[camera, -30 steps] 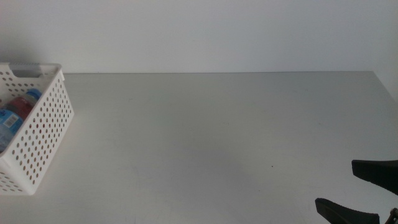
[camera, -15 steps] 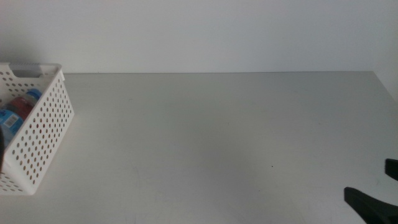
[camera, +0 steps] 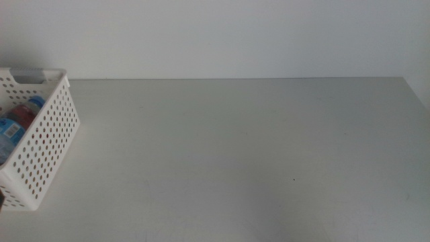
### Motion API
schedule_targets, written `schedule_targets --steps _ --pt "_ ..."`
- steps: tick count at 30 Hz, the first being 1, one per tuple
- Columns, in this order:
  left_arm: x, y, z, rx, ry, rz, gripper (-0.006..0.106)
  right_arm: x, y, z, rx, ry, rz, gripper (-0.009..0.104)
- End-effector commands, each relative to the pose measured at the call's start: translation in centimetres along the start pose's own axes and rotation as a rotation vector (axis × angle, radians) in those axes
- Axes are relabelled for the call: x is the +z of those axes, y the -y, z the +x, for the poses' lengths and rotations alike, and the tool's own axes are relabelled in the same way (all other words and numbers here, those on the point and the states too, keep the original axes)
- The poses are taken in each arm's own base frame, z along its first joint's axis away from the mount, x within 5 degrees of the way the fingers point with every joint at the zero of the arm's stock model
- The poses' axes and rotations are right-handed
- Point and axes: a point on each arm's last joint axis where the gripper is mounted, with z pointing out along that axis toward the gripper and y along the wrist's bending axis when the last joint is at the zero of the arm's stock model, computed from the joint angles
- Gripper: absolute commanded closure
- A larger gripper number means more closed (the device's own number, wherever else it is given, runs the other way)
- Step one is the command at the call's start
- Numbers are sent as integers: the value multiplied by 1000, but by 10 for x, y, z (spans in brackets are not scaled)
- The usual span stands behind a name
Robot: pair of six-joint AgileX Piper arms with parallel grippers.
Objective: Use arms to grab the bottles and put them into the dustbin to the left of the table.
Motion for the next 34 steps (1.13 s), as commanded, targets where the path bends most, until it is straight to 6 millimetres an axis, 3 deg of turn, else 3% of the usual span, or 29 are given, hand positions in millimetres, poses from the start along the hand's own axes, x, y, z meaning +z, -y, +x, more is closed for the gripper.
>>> schedule_targets --steps 1,10,17,26,34 --pt "2 1 0 -49 109 14 7 -3 2 -8 -10 93 47 25" --pt "14 5 53 -89 32 24 7 -4 4 17 -8 79 76 25" --pt "21 5 80 -90 14 19 7 -2 4 38 -7 48 76 25" --pt "21 6 85 -80 -46 22 7 6 5 71 -2 -61 75 25" --pt "20 6 90 -80 -97 26 7 6 5 72 -5 -77 76 25"
